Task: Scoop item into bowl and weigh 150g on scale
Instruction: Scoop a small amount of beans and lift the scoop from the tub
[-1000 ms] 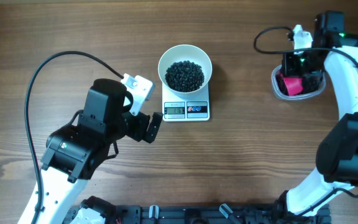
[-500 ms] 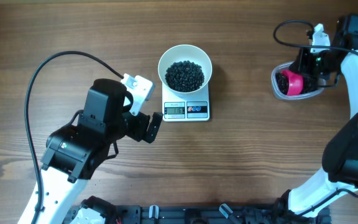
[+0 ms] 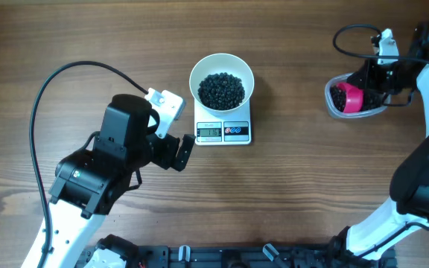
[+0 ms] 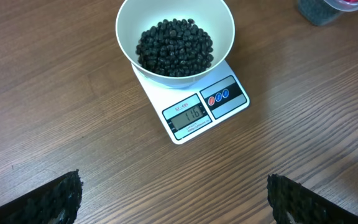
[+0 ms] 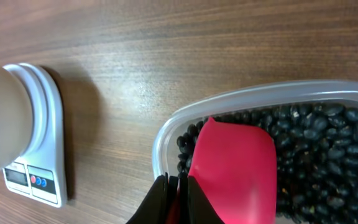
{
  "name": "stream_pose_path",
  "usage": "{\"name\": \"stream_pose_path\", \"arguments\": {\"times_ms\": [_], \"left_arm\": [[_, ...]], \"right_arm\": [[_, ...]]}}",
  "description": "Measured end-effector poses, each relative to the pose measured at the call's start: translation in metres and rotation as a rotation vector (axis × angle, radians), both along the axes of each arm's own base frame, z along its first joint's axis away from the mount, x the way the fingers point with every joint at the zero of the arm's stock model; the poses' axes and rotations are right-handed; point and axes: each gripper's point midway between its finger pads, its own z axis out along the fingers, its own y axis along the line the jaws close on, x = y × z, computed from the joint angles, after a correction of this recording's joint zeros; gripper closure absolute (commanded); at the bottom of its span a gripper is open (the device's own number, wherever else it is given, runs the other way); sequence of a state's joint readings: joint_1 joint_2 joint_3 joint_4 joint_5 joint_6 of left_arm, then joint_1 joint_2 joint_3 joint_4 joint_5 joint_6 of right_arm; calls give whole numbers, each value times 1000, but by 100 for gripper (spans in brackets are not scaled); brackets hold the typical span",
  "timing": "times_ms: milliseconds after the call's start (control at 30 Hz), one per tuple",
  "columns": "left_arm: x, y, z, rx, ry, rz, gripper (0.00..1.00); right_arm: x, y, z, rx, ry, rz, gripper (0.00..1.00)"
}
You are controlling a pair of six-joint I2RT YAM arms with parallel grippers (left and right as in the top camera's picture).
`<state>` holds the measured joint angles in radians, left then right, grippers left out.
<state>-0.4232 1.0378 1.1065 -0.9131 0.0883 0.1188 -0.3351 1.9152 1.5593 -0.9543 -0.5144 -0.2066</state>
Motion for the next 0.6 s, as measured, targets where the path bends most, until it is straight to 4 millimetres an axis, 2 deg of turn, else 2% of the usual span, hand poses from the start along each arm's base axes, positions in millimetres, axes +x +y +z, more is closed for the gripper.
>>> {"name": "stream_pose_path", "arguments": {"times_ms": [400,600], "left_arm": [[0,0,0,0,0,0,0],[0,0,0,0,0,0,0]], "right_arm": [[-6,-28,3,113,-7,-92,96],[-10,-29,5,140,-18,-74,96]]}}
